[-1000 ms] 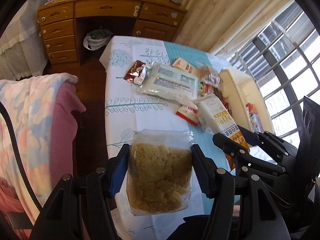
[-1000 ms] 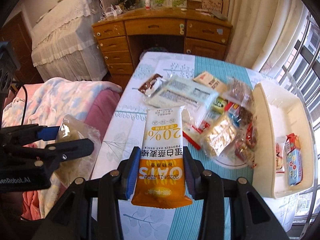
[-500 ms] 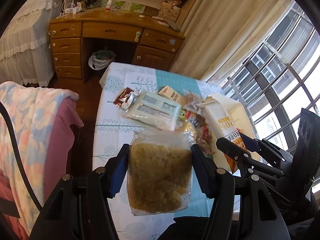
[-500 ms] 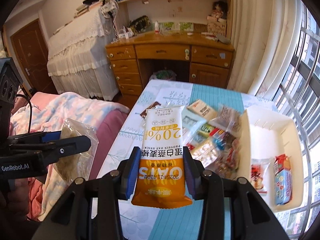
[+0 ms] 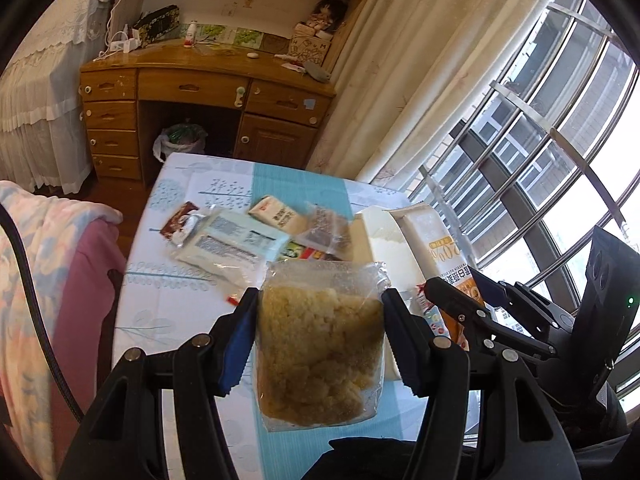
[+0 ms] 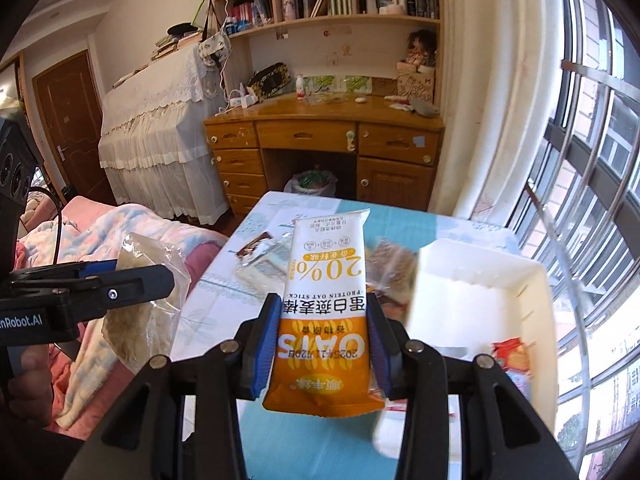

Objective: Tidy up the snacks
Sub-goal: 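Lift the cookie bag with the left tool while the right tool carries the OATS bar toward the tray, then lower the cookie bag and OATS bar into the tray and open both tools, then withdraw both tools from the tray toward the remaining snacks, then grasp the brown wafer packet with the left tool while the right grasps the puffed-snack bag, then carry the wafer packet with the left tool while the right carries the puffed-snack bag to the tray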

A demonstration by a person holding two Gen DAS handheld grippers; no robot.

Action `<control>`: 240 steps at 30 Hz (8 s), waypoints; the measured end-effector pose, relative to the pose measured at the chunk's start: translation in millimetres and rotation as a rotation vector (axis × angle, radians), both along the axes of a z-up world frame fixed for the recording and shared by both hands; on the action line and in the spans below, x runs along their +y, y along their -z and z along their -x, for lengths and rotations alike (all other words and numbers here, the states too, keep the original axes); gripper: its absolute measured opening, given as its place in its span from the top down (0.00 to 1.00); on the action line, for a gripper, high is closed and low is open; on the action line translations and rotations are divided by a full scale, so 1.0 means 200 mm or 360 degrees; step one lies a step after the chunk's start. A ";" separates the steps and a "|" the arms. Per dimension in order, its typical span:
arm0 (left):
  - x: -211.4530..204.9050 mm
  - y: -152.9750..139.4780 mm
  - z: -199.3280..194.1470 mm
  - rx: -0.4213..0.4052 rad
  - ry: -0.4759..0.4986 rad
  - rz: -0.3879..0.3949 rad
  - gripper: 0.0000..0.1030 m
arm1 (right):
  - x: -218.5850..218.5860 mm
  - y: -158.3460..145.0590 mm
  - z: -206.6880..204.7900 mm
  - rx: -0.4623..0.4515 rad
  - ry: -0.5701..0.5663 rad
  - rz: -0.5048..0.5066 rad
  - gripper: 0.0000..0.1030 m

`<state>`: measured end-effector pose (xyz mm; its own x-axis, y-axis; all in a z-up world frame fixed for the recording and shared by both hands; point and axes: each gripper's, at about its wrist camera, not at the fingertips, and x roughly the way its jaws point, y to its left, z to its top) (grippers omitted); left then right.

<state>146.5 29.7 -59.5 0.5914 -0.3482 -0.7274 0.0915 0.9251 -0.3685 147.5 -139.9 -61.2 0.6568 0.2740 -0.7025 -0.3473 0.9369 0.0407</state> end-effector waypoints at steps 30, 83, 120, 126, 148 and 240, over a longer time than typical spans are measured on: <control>-0.99 0.25 -0.41 0.0170 0.0242 0.0005 0.20 | -0.80 0.09 -0.36 -0.0029 0.0133 0.0107 0.49; 0.43 0.32 -0.11 0.0427 -0.0103 -0.0103 0.14 | -0.24 0.49 -0.10 0.0699 0.0887 -0.0660 0.35; 0.67 0.76 -1.07 0.0658 0.0111 -0.0566 0.14 | 0.20 0.98 -0.37 0.1035 0.0922 -0.0674 0.35; 0.61 0.94 -1.27 0.0676 0.0169 -0.0588 0.14 | 0.22 1.01 -0.46 0.0989 0.0929 -0.0595 0.35; 0.66 1.25 -1.42 0.0679 0.0042 -0.0502 0.48 | 0.27 1.10 -0.59 0.0951 0.0895 -0.0333 0.35; -0.76 0.29 -0.34 0.0244 0.0102 0.0198 0.63 | -0.68 0.24 -0.13 0.0198 0.0380 0.0125 0.44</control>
